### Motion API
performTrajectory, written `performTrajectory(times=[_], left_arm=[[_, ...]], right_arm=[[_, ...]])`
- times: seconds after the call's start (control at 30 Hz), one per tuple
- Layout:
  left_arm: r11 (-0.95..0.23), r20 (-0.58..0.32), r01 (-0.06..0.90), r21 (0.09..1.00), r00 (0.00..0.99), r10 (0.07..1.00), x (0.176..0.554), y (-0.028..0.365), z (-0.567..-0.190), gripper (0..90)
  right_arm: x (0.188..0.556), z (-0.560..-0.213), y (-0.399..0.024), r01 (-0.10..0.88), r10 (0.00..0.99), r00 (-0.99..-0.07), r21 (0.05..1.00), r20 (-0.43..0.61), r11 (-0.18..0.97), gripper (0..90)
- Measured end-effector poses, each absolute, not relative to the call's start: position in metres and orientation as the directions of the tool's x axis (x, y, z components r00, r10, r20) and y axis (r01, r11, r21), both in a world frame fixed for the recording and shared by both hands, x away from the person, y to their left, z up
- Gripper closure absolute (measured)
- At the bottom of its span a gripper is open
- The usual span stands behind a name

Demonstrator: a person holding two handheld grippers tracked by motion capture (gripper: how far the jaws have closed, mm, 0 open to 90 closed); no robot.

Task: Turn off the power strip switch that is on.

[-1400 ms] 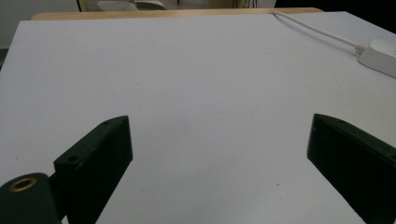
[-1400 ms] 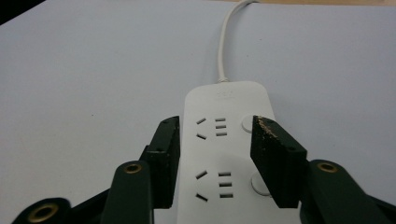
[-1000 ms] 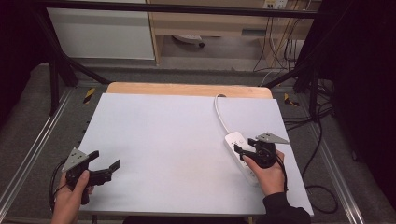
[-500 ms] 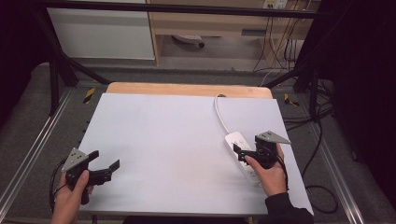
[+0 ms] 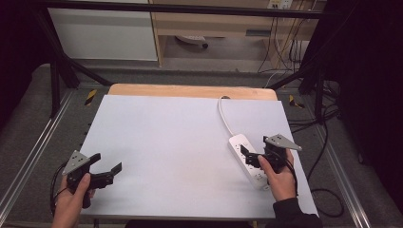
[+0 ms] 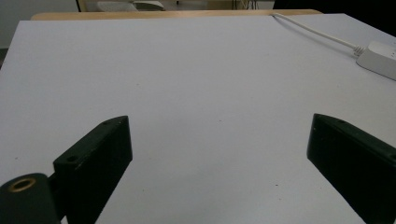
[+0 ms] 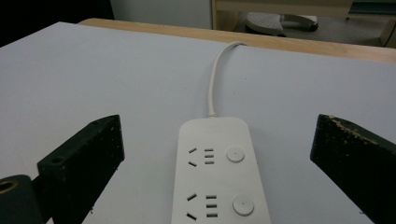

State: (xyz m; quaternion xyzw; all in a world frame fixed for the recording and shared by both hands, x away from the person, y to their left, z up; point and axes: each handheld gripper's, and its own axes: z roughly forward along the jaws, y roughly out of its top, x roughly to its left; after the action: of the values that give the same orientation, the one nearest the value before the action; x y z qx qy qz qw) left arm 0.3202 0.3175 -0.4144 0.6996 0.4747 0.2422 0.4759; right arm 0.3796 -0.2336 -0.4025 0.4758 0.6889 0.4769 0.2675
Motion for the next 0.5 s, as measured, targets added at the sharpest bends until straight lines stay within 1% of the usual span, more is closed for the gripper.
performTrajectory(times=[0.33, 0.5], left_arm=[[-0.095, -0.112, 0.431, 0.897, 0.430, 0.896, 0.320, 0.319, -0.414, 6.7], [-0.093, -0.113, 0.431, 0.898, 0.428, 0.897, 0.320, 0.319, -0.414, 6.6]], right_arm=[[0.368, -0.393, -0.244, 0.362, 0.910, -0.406, 0.929, 0.085, 0.075, 3.4], [0.362, -0.393, -0.259, 0.359, 0.922, -0.377, 0.932, 0.087, 0.059, 3.7]])
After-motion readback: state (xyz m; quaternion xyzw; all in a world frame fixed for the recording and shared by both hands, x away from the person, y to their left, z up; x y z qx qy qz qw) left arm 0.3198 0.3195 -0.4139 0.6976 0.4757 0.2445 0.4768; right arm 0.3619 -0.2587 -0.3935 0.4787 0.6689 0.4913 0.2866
